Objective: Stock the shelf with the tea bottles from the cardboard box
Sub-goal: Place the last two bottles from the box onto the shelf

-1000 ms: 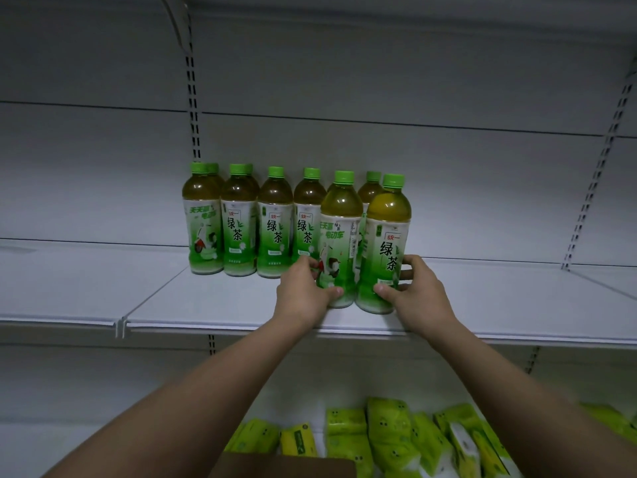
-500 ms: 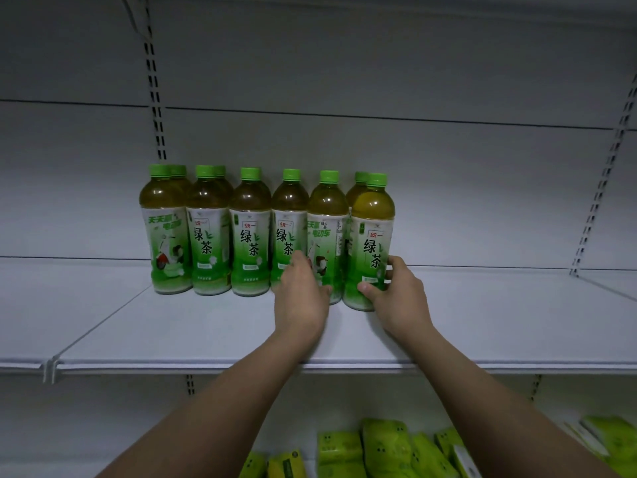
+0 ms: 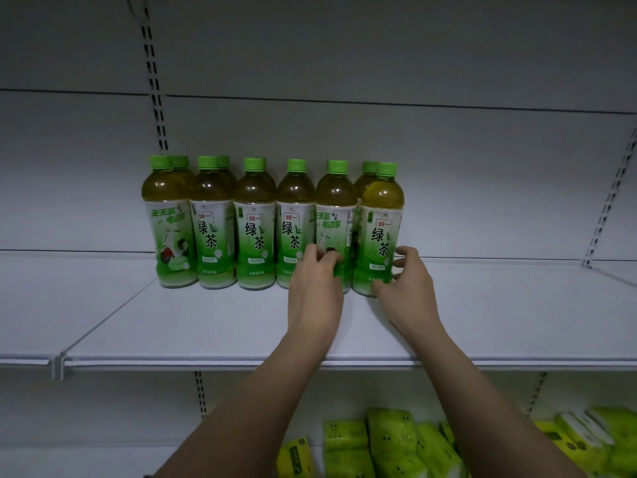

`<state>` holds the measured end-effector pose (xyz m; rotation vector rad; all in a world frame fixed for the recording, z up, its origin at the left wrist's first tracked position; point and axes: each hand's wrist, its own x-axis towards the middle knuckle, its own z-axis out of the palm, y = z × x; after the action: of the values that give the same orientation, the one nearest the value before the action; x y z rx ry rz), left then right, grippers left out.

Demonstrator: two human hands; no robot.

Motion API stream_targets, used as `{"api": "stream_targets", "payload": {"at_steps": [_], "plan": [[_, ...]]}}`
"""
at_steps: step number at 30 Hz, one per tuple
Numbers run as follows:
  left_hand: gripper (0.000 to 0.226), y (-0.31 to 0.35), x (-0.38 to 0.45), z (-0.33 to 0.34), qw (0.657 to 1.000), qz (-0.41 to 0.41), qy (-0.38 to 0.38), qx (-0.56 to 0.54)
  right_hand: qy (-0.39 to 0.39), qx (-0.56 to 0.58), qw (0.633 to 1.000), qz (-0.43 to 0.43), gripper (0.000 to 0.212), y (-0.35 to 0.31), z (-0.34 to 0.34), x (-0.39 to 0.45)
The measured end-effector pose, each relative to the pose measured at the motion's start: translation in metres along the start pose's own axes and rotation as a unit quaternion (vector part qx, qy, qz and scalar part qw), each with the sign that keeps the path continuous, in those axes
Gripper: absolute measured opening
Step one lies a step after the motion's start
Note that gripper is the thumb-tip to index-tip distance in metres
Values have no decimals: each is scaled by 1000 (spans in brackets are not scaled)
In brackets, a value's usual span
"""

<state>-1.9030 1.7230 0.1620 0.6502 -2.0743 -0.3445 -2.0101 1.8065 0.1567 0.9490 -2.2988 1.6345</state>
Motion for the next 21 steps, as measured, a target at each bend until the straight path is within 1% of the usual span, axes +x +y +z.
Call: {"api": "stream_targets", "payload": {"at_steps": [5, 11, 15, 21], "plan": [[44, -1, 0, 2, 1000, 3, -8, 9, 13, -34, 999, -7, 53, 6, -1, 4], [58, -4, 1, 8, 997, -13, -62, 49, 1, -49, 999, -18, 52, 9, 4, 9], [58, -4, 1, 9, 996, -16, -64, 55, -4, -60, 998, -18, 55, 11, 8, 12], [57, -3, 0, 9, 995, -12, -67, 67, 1, -92, 995, -41, 46, 9, 11, 11]]}}
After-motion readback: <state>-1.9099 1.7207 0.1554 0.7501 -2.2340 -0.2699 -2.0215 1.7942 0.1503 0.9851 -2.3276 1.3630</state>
